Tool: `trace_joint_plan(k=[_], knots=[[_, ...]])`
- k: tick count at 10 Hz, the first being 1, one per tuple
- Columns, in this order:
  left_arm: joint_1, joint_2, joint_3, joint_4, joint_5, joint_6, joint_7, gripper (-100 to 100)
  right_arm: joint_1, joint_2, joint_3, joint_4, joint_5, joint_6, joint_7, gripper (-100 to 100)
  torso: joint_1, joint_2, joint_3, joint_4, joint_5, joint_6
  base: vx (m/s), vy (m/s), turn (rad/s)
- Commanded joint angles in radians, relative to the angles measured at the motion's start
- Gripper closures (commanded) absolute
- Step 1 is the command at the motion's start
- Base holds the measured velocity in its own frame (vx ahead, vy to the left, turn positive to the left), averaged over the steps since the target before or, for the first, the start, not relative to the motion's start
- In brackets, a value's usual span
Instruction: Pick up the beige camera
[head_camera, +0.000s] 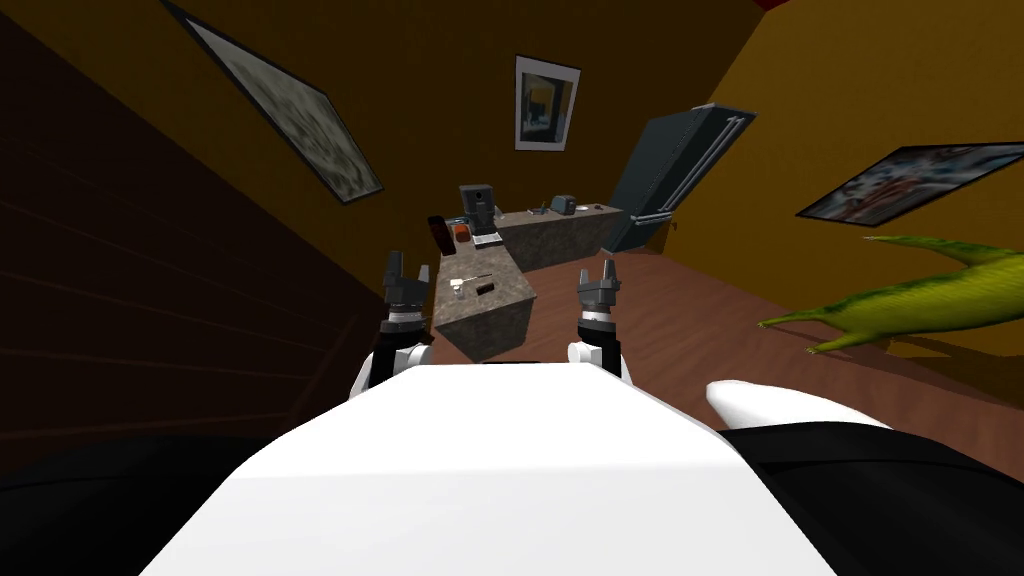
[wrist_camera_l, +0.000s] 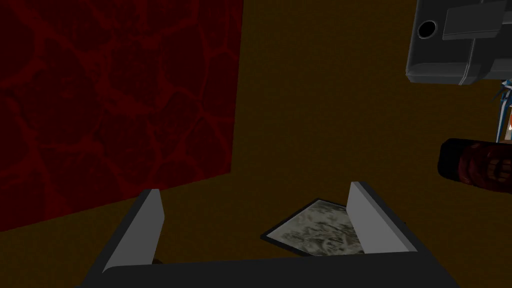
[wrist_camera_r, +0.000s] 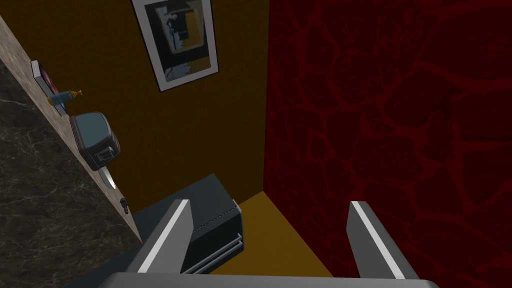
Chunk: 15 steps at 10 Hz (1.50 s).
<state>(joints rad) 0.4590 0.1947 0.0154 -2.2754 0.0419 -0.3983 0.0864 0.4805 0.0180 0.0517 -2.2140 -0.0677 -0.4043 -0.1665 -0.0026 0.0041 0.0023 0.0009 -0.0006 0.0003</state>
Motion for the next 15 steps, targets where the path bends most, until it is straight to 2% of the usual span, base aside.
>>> trace_joint_plan(k=[1, 2, 3, 4, 6, 7, 8, 9, 10, 11, 12, 13, 14, 15], knots=[[-0.017, 0.050, 0.030, 0.016, 0.022, 0.050, 0.000, -100, 0.000, 0.000, 0.000, 0.000, 0.000, 0.000, 0.000, 0, 0.000, 0.000, 0.000, 0.000, 0.000, 0.000, -0.085, -0.063, -0.165], [-0.017, 0.063, 0.030, 0.016, 0.022, 0.065, 0.000, -100, 0.000, 0.000, 0.000, 0.000, 0.000, 0.000, 0.000, 0, -0.001, 0.001, 0.001, 0.000, 0.000, 0.000, -0.068, -0.042, -0.048], [-0.033, 0.100, 0.054, 0.031, 0.039, 0.102, 0.001, -100, 0.000, 0.000, 0.000, 0.000, 0.000, 0.000, 0.000, 0, 0.000, 0.001, 0.000, 0.000, 0.000, 0.000, -0.067, -0.041, -0.086], [-0.033, 0.101, 0.054, 0.031, 0.039, 0.110, 0.001, -100, 0.000, 0.000, 0.000, 0.000, 0.000, 0.000, 0.000, 0, 0.001, 0.001, 0.000, 0.000, 0.000, 0.000, -0.057, -0.035, -0.061], [-0.066, 0.170, 0.105, 0.062, 0.077, 0.188, 0.002, -100, 0.000, 0.000, 0.000, 0.000, 0.000, 0.000, 0.000, 0, 0.000, 0.001, 0.001, 0.000, 0.000, 0.000, -0.097, -0.070, -0.169], [-0.066, 0.174, 0.105, 0.062, 0.077, 0.211, 0.002, -100, 0.000, 0.000, 0.000, 0.000, 0.000, 0.000, 0.000, 0, -0.002, 0.003, 0.002, 0.001, 0.000, 0.000, -0.073, -0.072, -0.061], [-0.084, 0.209, 0.133, 0.079, 0.097, 0.243, 0.003, -100, 0.000, 0.000, 0.000, 0.000, 0.000, 0.000, 0.000, 0, -0.002, 0.001, 0.001, 0.000, 0.000, -0.001, -0.064, -0.073, -0.105], [-0.084, 0.209, 0.133, 0.079, 0.097, 0.265, 0.003, -100, 0.000, 0.000, 0.000, 0.000, 0.000, 0.000, 0.000, 0, -0.001, 0.001, 0.001, 0.000, 0.000, 0.000, -0.049, -0.049, -0.066], [-0.101, 0.242, 0.161, 0.097, 0.117, 0.295, 0.004, -100, 0.000, 0.000, 0.000, 0.000, 0.000, 0.000, 0.000, 0, 0.000, 0.000, 0.000, 0.000, 0.000, 0.000, -0.062, -0.059, -0.119], [-0.101, 0.242, 0.161, 0.097, 0.117, 0.320, 0.004, -100, 0.000, 0.000, 0.000, 0.000, 0.000, 0.000, 0.000, 0, 0.000, 0.000, 0.000, 0.000, 0.000, 0.000, -0.055, -0.046, -0.073], [-0.119, 0.275, 0.189, 0.116, 0.138, 0.351, 0.005, -100, 0.000, 0.000, 0.000, 0.000, 0.000, 0.000, 0.000, 0, 0.000, 0.000, 0.000, 0.000, 0.000, -0.001, -0.055, -0.057, -0.137], [-0.119, 0.275, 0.189, 0.116, 0.138, 0.375, 0.005, -100, 0.000, 0.000, 0.000, 0.000, 0.000, 0.000, 0.000, 0, 0.000, 0.000, 0.000, 0.000, 0.000, 0.000, -0.045, -0.047, -0.072], [-0.138, 0.306, 0.218, 0.137, 0.160, 0.404, 0.007, -100, 0.000, 0.000, 0.000, 0.000, 0.000, 0.000, 0.000, 0, 0.000, -0.001, 0.000, 0.000, 0.000, -0.001, -0.052, -0.062, -0.132], [-0.138, 0.306, 0.218, 0.137, 0.160, 0.430, 0.007, -100, 0.000, 0.000, 0.000, 0.000, 0.000, 0.000, 0.000, 0, 0.000, -0.001, 0.000, 0.000, 0.000, 0.000, -0.051, -0.052, -0.072]])
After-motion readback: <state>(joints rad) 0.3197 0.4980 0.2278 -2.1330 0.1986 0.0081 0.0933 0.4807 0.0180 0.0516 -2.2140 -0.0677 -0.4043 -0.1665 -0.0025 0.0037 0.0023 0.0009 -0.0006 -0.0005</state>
